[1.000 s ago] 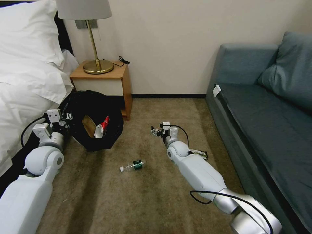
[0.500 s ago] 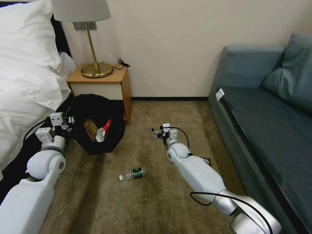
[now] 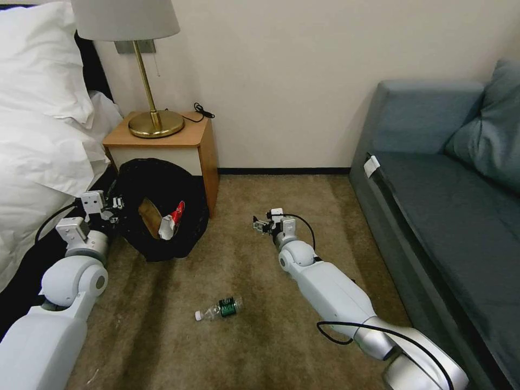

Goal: Pick up the trash bin, then pick up the garbage on the floor and place it into the trash bin.

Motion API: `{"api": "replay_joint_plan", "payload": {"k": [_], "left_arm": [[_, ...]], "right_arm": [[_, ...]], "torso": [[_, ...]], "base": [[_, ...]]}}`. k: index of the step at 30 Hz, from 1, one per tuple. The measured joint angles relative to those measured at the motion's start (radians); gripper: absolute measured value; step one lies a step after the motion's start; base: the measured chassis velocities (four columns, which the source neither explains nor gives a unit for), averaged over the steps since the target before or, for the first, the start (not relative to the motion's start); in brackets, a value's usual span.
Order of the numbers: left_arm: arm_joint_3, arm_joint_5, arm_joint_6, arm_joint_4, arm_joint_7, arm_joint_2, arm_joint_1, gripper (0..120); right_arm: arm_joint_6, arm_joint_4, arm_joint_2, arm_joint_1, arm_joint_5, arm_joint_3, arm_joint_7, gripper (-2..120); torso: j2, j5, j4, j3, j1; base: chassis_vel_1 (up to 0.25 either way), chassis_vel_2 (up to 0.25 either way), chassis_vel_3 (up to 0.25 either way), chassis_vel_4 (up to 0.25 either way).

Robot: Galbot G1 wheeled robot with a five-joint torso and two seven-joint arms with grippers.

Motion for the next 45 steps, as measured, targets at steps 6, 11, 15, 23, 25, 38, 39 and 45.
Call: {"api": "replay_joint_plan", "payload": {"k": [6,11,15,23,25,38,39,45], "left_arm": [[0.0,0.005,0.0,-0.013,-0.003,-0.005,0.012,4],[0.0,0.008,0.001,-0.019,-0.004,-0.005,0.018,4],[0.0,0.01,0.003,-0.028,-0.005,-0.006,0.025,4],[-0.008,0.026,0.007,-0.068,-0.007,-0.006,0.071,4],[-0.014,0.026,0.007,-0.078,-0.007,-0.001,0.083,4],[-0.056,0.026,0.024,-0.141,-0.002,0.014,0.129,4],[-0.056,0.026,0.024,-0.141,-0.002,0.014,0.129,4],[-0.094,0.051,0.035,-0.177,0.028,0.008,0.174,4]], "right_arm": [[0.006,-0.002,-0.004,-0.004,-0.01,0.002,-0.006,100],[0.008,-0.002,-0.009,-0.008,-0.015,0.002,-0.011,100],[0.008,0.001,-0.014,-0.013,-0.019,0.001,-0.015,100],[-0.017,0.062,-0.079,-0.058,-0.039,-0.093,-0.031,100],[-0.017,0.086,-0.102,-0.072,-0.039,-0.12,-0.039,100],[-0.057,0.316,-0.222,-0.173,-0.019,-0.333,-0.012,100],[-0.057,0.316,-0.222,-0.173,-0.019,-0.333,-0.012,100],[-0.074,0.377,-0.248,-0.186,0.004,-0.421,0.002,100]], "torso": [[0.0,-0.0001,-0.0001,0.0,0.0],[0.0,0.0,-0.0001,0.0,0.0],[0.0,0.0,-0.0002,0.0,0.0],[0.0,0.0001,0.0,0.0,0.0],[0.0,0.0001,-0.0002,0.0,0.0],[0.0,-0.0001,-0.0003,0.0,0.0],[0.0,-0.0001,-0.0003,0.0,0.0],[0.0,0.0,0.0002,0.0,0.0]], "base": [[-0.114,0.088,0.098,-0.09],[-0.08,0.083,0.095,-0.06],[-0.009,0.009,0.016,-0.009],[0.0,0.0,0.0,0.0],[0.0,0.0,0.0,0.0],[0.0,0.0,0.0,0.0],[0.0,0.0,0.0,0.0],[0.0,0.0,0.0,0.0]]}}
